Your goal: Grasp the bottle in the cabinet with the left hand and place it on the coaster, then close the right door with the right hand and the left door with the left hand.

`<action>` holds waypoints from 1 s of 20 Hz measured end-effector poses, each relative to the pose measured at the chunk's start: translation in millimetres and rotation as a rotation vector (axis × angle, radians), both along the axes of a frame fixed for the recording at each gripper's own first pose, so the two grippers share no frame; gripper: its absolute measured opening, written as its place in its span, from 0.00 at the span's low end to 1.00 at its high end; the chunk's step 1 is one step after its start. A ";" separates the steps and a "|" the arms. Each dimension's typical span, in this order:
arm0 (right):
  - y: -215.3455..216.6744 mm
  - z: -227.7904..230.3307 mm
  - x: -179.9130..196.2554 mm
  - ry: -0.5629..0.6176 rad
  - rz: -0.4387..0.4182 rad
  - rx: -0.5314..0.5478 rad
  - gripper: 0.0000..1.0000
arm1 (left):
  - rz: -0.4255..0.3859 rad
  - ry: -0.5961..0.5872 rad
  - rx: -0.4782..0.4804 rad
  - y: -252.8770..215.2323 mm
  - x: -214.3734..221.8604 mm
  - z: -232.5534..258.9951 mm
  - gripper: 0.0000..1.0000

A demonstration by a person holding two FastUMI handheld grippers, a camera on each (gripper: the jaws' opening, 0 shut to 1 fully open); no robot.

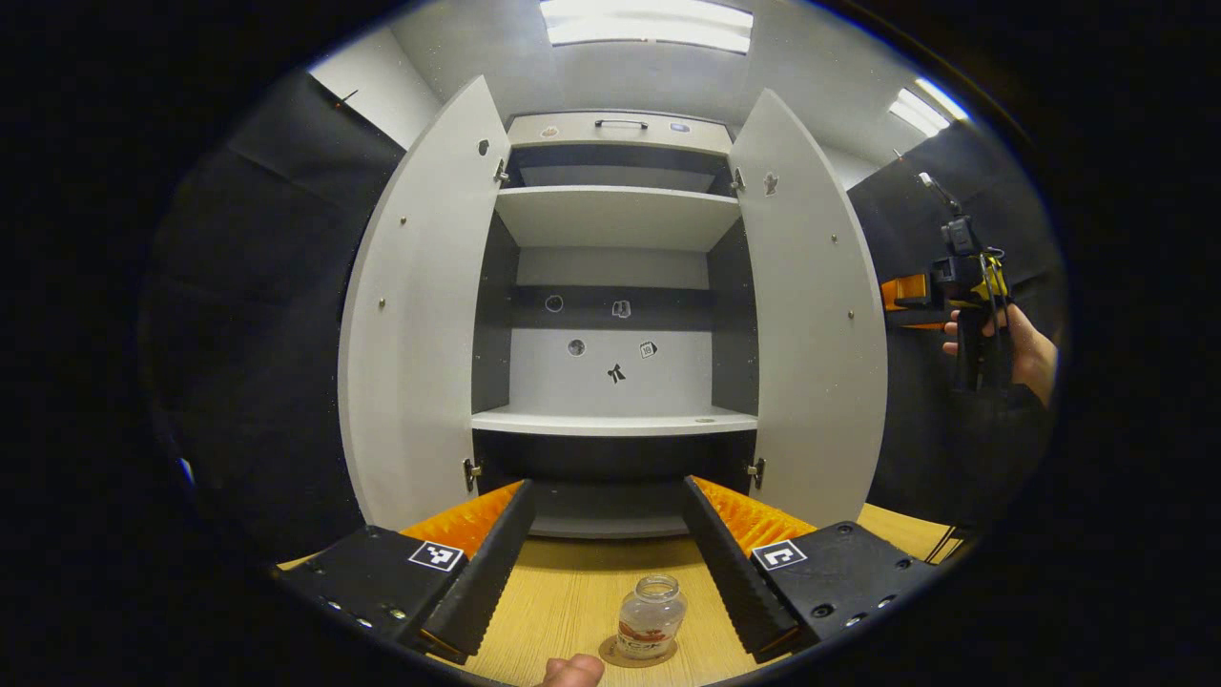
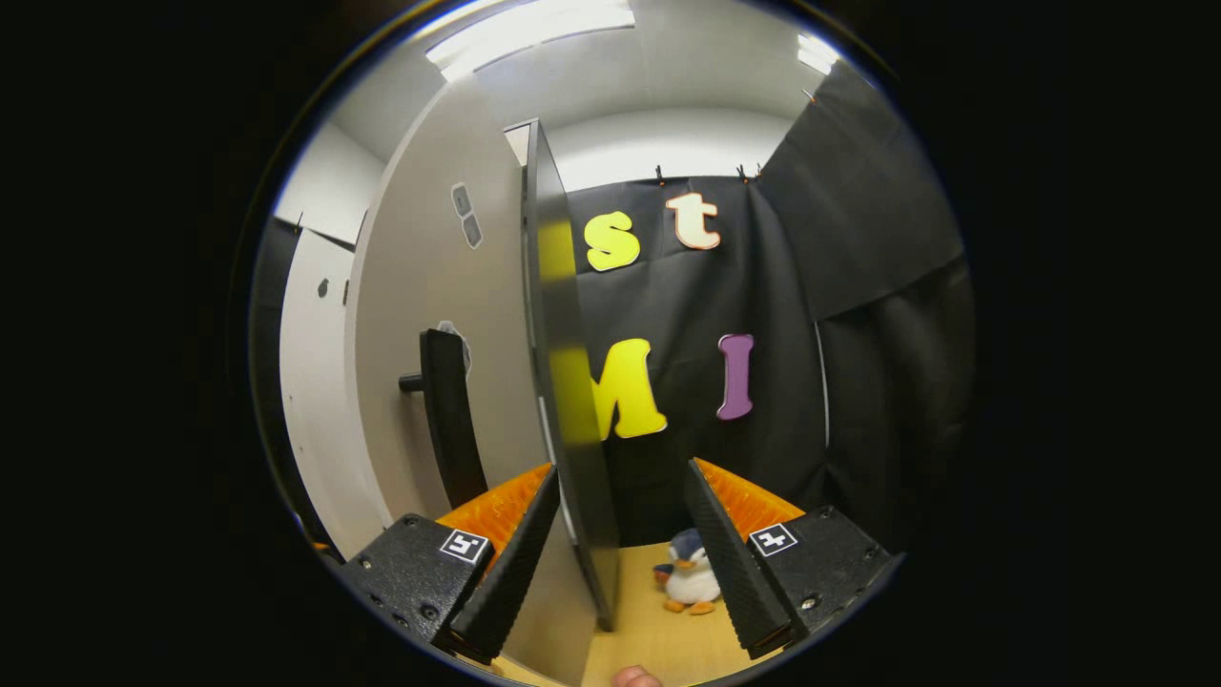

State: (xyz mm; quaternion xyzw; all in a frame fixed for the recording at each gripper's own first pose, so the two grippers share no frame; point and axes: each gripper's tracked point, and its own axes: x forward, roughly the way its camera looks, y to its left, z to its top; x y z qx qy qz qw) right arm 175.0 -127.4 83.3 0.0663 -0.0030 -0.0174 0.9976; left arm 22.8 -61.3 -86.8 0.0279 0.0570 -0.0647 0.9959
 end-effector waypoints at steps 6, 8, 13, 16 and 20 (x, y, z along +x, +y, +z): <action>48.7 -4.8 8.5 -0.011 0.069 0.025 0.81 | 0.049 0.011 -0.008 19.4 -2.2 -4.7 0.94; 61.2 -5.1 11.9 -0.020 0.079 0.006 0.81 | 0.062 0.014 -0.007 25.6 -2.9 -5.7 0.94; 92.1 -4.9 22.2 -0.035 0.092 -0.069 0.81 | 0.080 -0.005 0.008 39.0 1.6 -0.7 0.94; 117.4 -11.1 39.5 -0.028 0.129 -0.070 0.81 | 0.097 -0.013 0.021 47.3 3.9 1.0 0.94; 136.5 -17.9 63.9 -0.007 0.159 -0.017 0.82 | 0.135 -0.029 0.021 61.5 5.4 4.8 0.94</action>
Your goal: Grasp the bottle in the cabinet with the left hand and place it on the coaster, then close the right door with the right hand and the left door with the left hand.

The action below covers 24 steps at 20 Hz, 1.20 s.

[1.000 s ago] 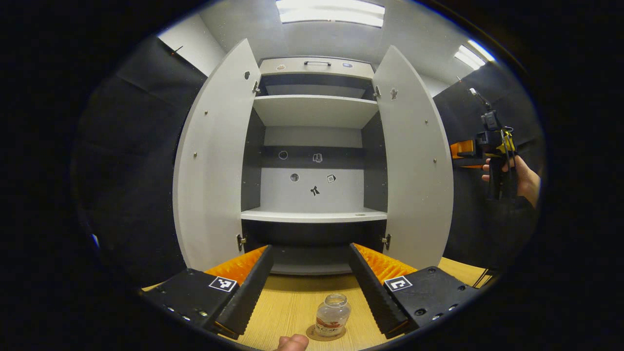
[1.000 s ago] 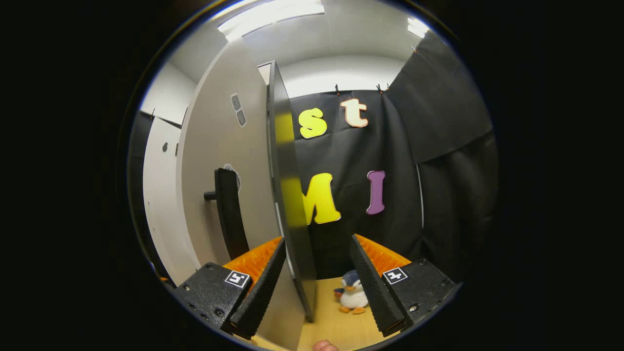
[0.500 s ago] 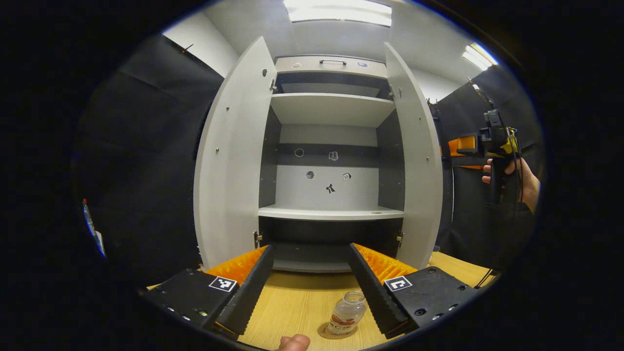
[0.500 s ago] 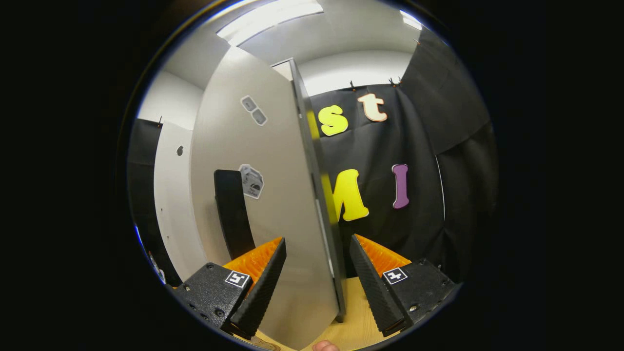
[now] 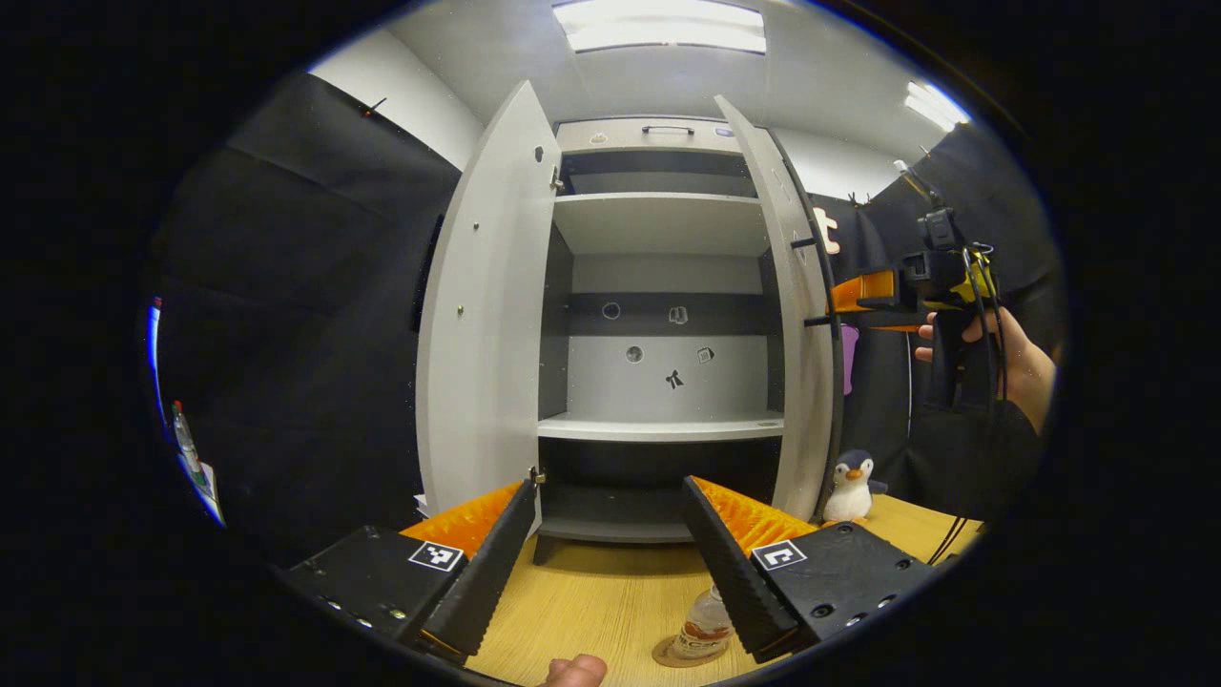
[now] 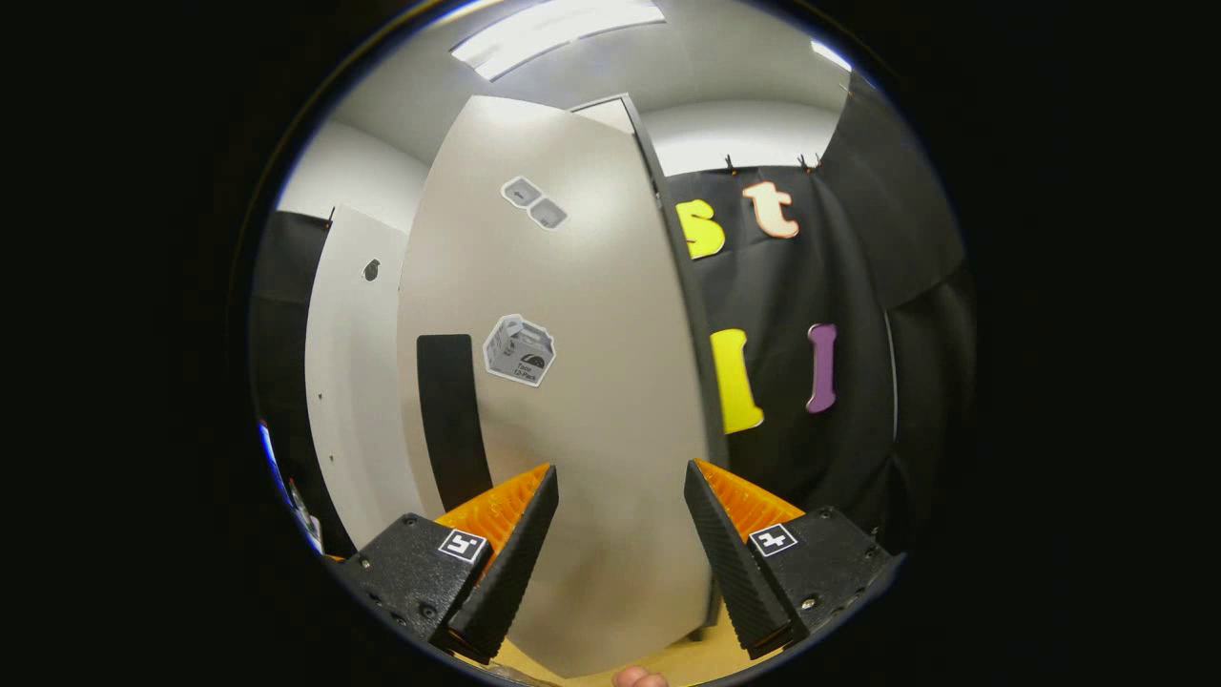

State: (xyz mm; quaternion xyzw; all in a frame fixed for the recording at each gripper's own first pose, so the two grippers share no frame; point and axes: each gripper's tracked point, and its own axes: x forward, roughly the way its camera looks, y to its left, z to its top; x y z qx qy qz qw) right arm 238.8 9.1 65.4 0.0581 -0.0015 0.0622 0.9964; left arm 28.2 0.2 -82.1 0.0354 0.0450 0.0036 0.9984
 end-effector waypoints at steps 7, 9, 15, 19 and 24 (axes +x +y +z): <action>-32.3 -2.2 -19.2 -0.022 -0.082 -0.029 0.82 | 0.019 0.015 -0.019 10.1 2.5 -2.9 0.94; -46.2 -12.3 -38.0 -0.023 -0.125 -0.056 0.82 | 0.007 0.028 -0.024 7.0 2.4 -7.7 0.94; -72.2 -59.4 -96.7 -0.013 -0.210 -0.112 0.82 | -0.050 0.044 -0.048 -10.9 9.4 -10.8 0.94; -72.2 -91.8 -127.9 0.019 -0.238 -0.119 0.82 | -0.080 0.052 -0.076 -23.2 12.1 -10.9 0.94; -57.1 -129.1 -155.4 0.044 -0.271 -0.099 0.82 | -0.084 0.030 -0.110 -24.8 11.1 -1.9 0.94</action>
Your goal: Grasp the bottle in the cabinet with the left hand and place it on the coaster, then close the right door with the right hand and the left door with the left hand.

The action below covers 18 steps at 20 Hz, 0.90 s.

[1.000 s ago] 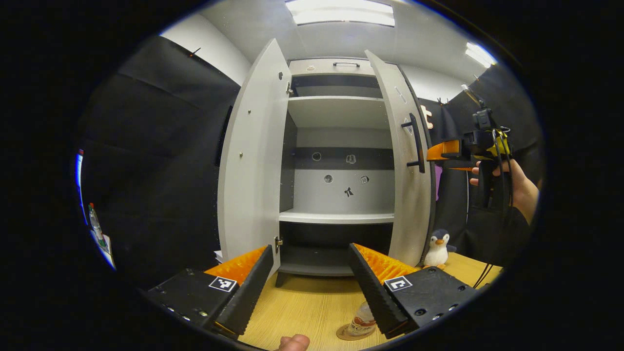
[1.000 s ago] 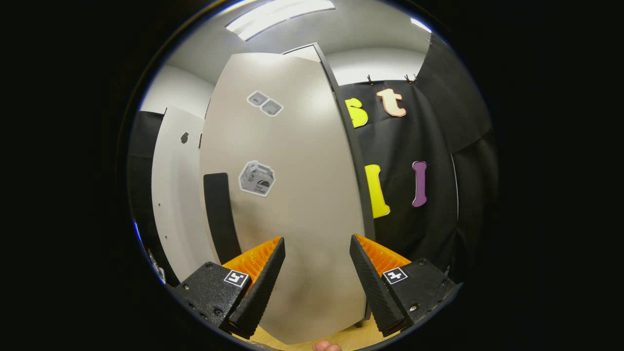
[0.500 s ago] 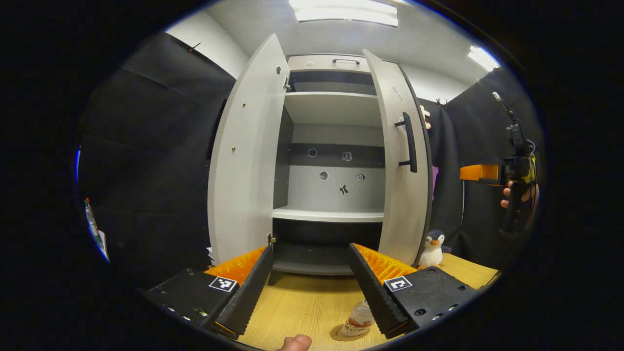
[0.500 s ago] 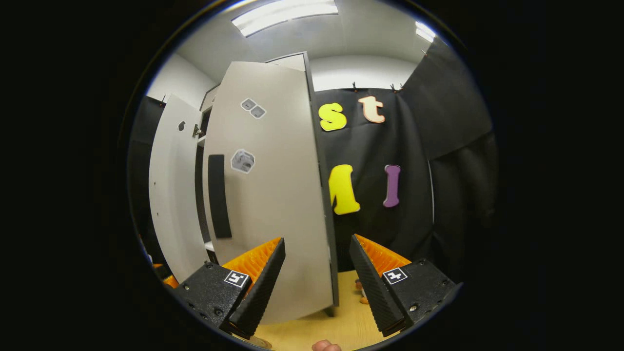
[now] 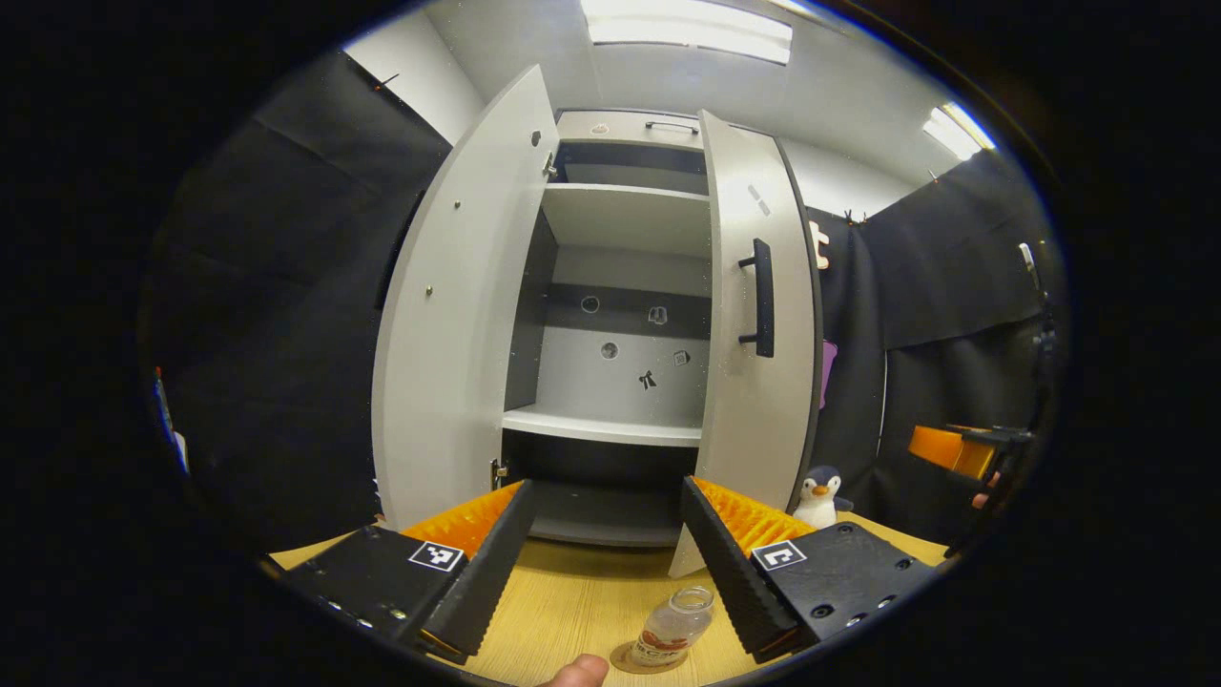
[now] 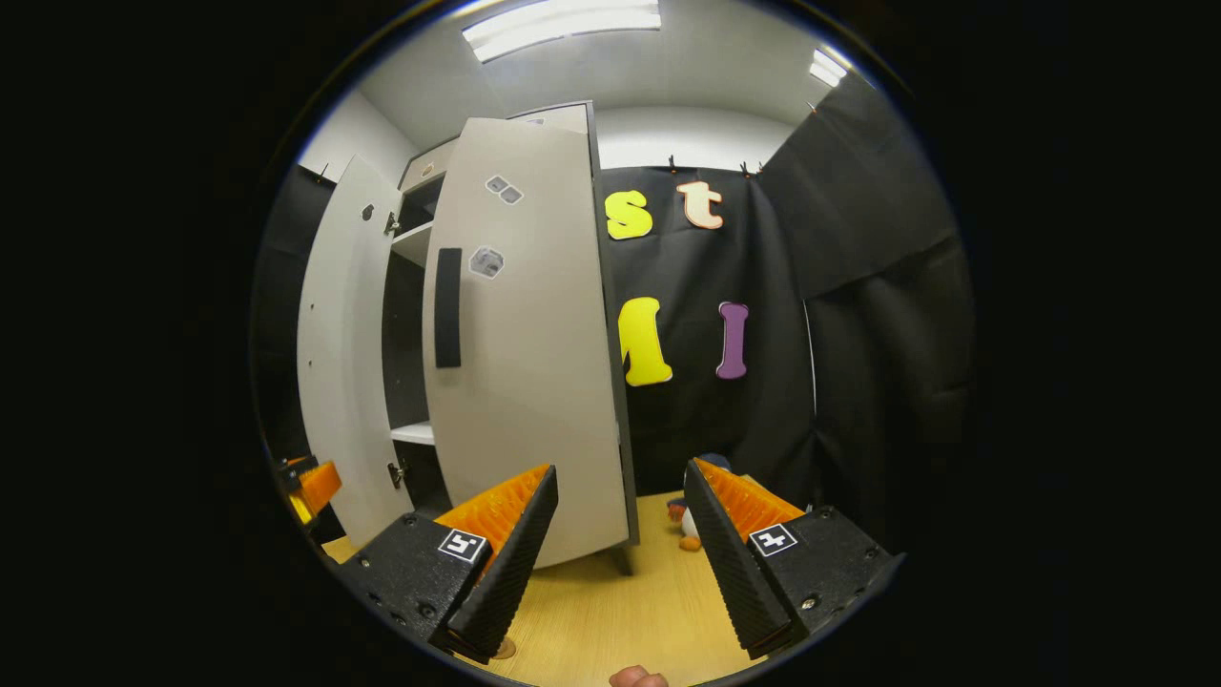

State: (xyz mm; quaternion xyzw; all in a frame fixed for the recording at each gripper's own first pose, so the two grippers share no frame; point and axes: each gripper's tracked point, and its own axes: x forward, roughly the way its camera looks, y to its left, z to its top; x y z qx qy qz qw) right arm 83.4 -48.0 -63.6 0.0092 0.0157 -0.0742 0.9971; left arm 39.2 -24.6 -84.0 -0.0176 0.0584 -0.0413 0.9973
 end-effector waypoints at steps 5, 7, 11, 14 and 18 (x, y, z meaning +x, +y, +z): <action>5.2 -25.1 -13.8 0.055 0.025 0.000 0.82 | 0.035 -0.034 -0.066 18.3 -4.5 18.3 0.94; 11.5 -21.1 -14.7 0.041 0.036 0.012 0.82 | 0.036 -0.066 -0.125 29.6 -7.4 36.3 0.96; 27.4 -19.7 -11.2 0.039 0.074 -0.020 0.82 | 0.210 -0.202 -0.161 123.5 -8.4 86.0 0.94; 35.4 -21.4 -9.5 0.051 0.095 -0.028 0.82 | 0.388 -0.282 -0.094 209.6 -8.6 108.7 0.99; 44.7 -25.9 -7.1 0.061 0.118 -0.015 0.82 | 0.475 -0.242 -0.068 260.4 32.9 118.4 0.95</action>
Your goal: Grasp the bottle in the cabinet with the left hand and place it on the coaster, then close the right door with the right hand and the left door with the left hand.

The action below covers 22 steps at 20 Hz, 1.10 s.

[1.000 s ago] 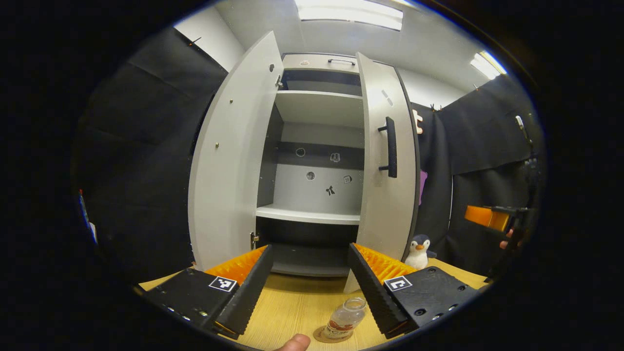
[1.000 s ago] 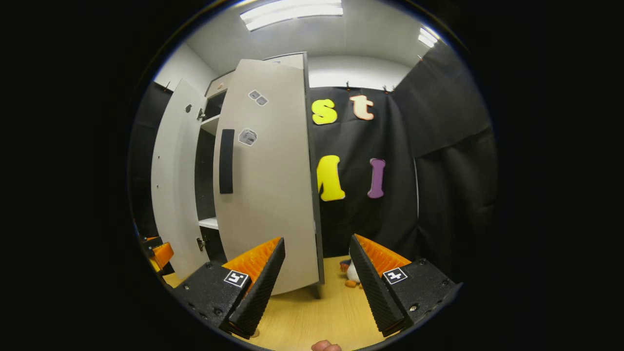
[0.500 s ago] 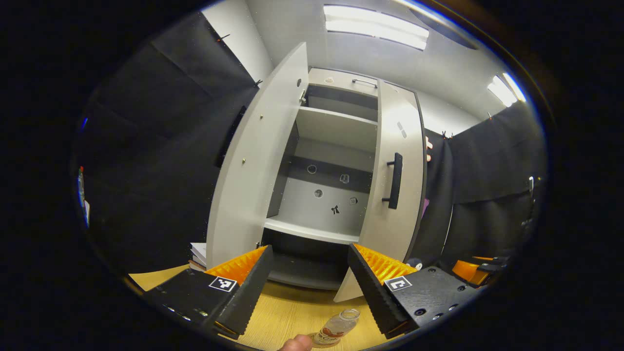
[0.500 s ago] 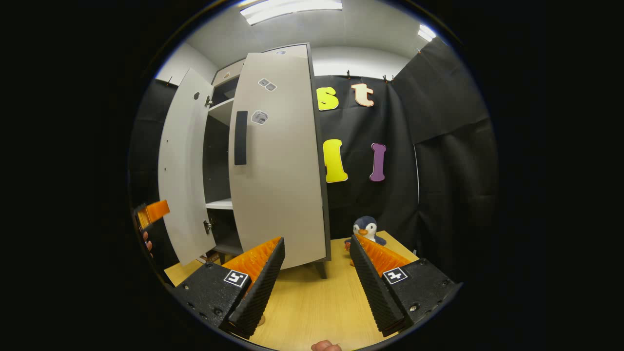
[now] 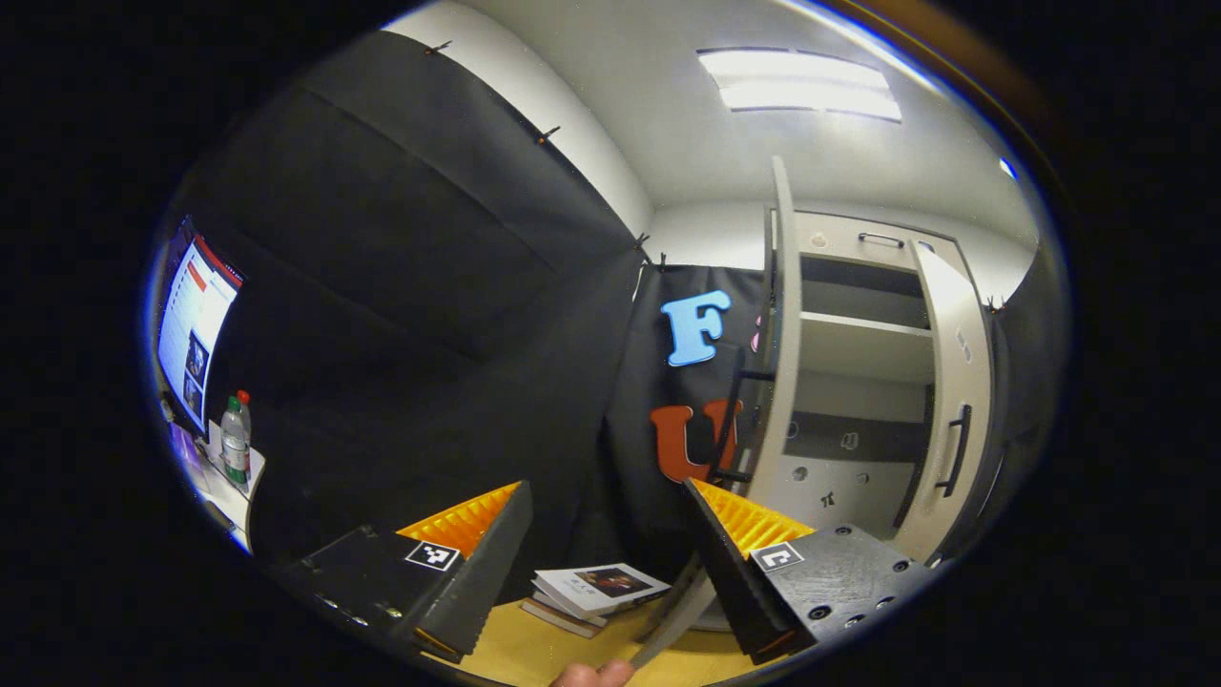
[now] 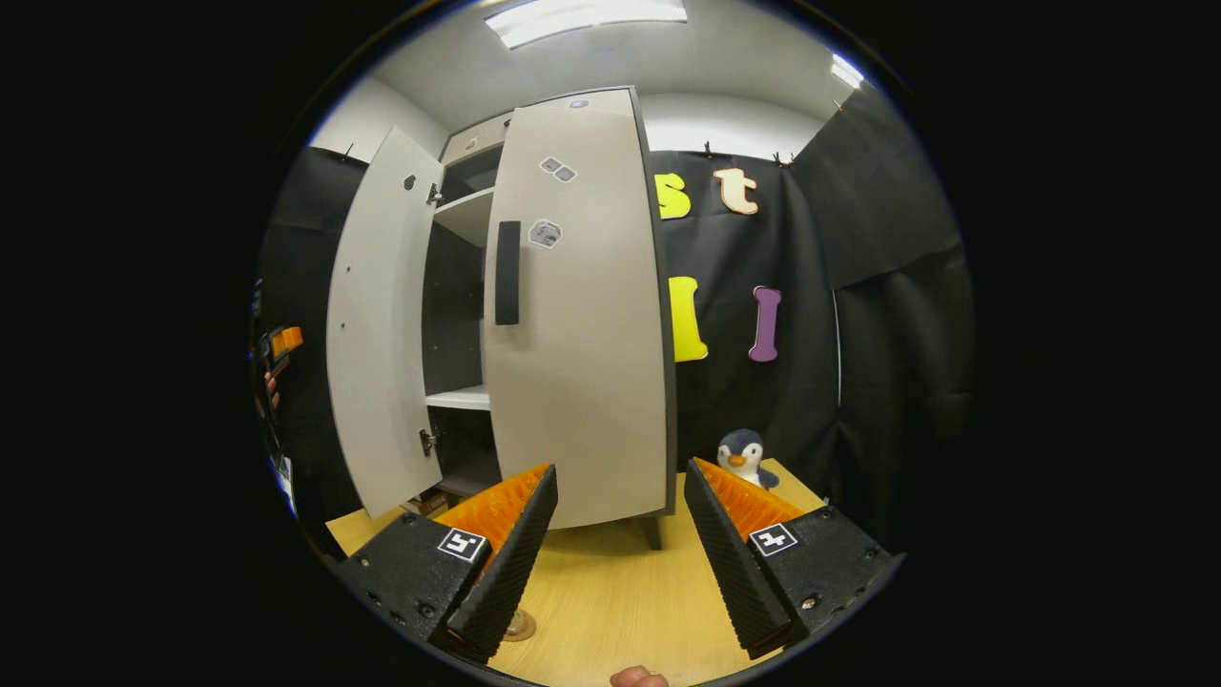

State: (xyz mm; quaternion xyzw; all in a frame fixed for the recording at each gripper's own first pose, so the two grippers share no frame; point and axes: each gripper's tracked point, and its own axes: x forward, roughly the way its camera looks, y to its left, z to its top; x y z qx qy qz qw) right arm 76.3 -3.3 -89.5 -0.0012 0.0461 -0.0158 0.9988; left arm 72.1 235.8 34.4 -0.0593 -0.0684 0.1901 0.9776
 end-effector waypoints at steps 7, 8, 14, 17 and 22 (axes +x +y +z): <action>-21.2 1.7 -0.4 0.007 -0.040 0.002 0.82 | -0.011 0.065 0.040 17.1 71.5 2.6 0.95; -23.2 2.2 2.4 0.005 -0.046 0.013 0.82 | -0.027 0.076 0.038 16.7 77.8 -1.3 0.95; -35.5 -0.2 6.5 0.016 -0.066 0.005 0.82 | -0.079 0.064 -0.047 10.2 90.5 -11.7 0.94; -39.1 -0.3 9.6 0.021 -0.071 0.022 0.82 | -0.101 0.081 -0.097 -0.1 93.9 -16.4 0.94; -35.3 8.1 15.0 0.013 -0.061 0.017 0.82 | -0.175 0.078 -0.028 -47.7 90.9 -9.3 0.94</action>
